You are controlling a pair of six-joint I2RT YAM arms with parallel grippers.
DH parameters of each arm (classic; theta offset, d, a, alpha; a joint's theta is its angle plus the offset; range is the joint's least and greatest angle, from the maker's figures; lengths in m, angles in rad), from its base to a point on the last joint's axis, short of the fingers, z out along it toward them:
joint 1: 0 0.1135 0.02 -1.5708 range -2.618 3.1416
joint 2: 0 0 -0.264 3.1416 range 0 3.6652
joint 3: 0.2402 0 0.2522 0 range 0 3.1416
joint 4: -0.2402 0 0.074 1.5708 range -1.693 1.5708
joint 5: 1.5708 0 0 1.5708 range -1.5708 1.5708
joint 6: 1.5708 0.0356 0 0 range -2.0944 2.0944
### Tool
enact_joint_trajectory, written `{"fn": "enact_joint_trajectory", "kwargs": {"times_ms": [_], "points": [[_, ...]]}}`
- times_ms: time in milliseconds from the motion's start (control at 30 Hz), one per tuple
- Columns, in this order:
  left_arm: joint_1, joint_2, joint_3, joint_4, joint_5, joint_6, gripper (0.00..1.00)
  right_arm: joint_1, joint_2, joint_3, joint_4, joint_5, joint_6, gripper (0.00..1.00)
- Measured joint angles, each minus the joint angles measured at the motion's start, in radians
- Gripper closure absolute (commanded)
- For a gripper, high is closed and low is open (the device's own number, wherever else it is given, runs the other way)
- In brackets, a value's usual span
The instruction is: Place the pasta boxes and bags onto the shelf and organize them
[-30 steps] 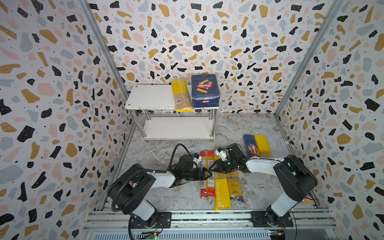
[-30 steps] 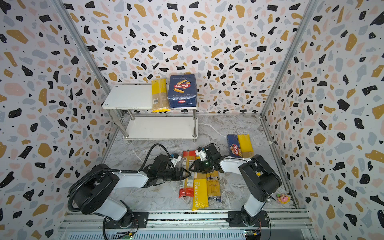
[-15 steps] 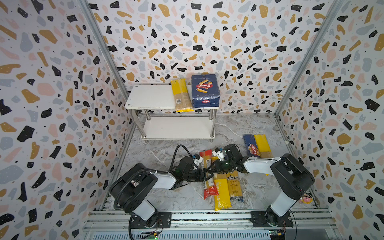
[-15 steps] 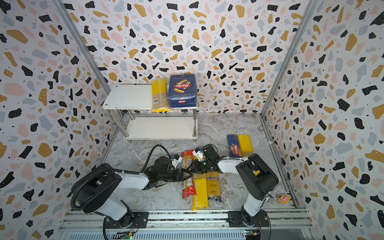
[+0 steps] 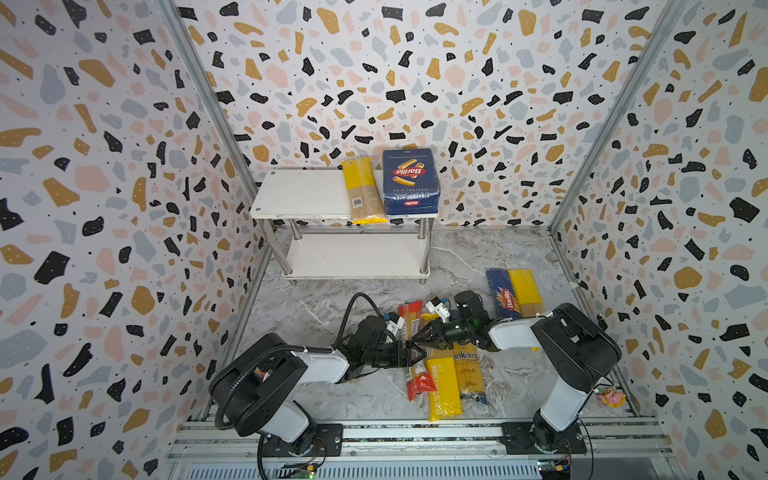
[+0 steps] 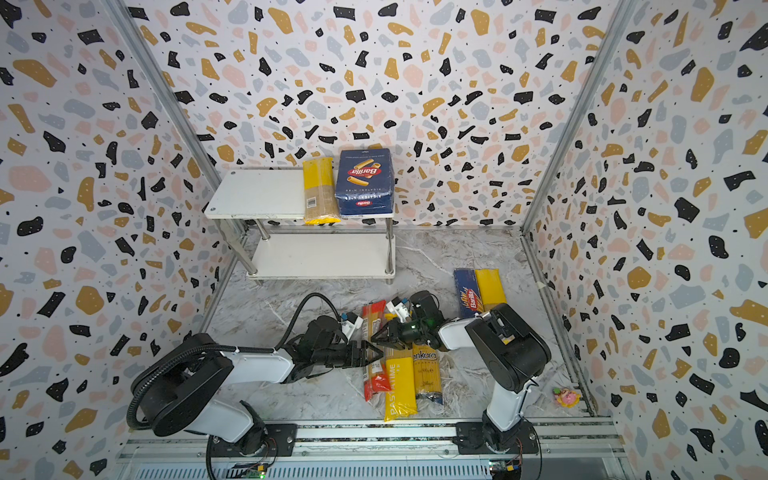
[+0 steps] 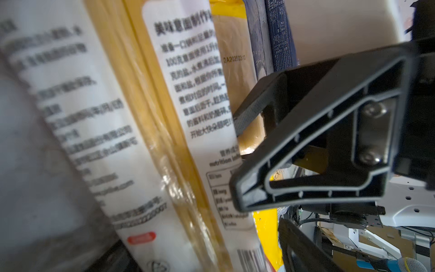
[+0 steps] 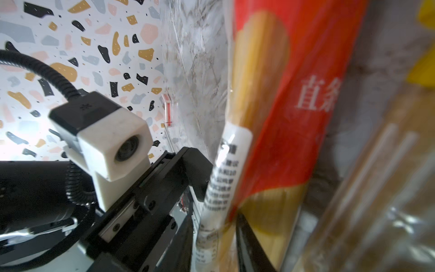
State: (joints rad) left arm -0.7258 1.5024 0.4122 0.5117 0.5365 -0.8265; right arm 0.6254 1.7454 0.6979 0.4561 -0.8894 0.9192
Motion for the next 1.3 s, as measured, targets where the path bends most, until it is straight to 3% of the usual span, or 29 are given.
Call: {"fn": "enact_joint_trajectory", "kwargs": {"times_ms": [233, 367, 600, 767, 1000, 1300], "points": [[-0.002, 0.03, 0.008, 0.028, 0.007, 0.002, 0.14, 0.006, -0.11, 0.039, -0.233, 0.137, -0.122, 0.44], [-0.004, 0.043, 0.034, 0.0, 0.005, 0.014, 0.14, -0.018, -0.207, 0.039, -0.351, 0.224, -0.174, 0.36], [-0.014, 0.08, 0.109, -0.074, -0.011, 0.032, 0.11, -0.054, -0.417, 0.027, -0.52, 0.406, -0.225, 0.35], [-0.028, 0.119, 0.201, -0.174, -0.058, 0.062, 0.11, -0.083, -0.544, -0.012, -0.595, 0.473, -0.243, 0.35], [-0.042, 0.194, 0.319, -0.257, -0.143, 0.098, 0.14, -0.129, -0.623, -0.05, -0.66, 0.498, -0.264, 0.35], [-0.071, 0.29, 0.442, -0.309, -0.253, 0.122, 0.26, -0.19, -0.666, -0.081, -0.681, 0.478, -0.296, 0.35]]}}
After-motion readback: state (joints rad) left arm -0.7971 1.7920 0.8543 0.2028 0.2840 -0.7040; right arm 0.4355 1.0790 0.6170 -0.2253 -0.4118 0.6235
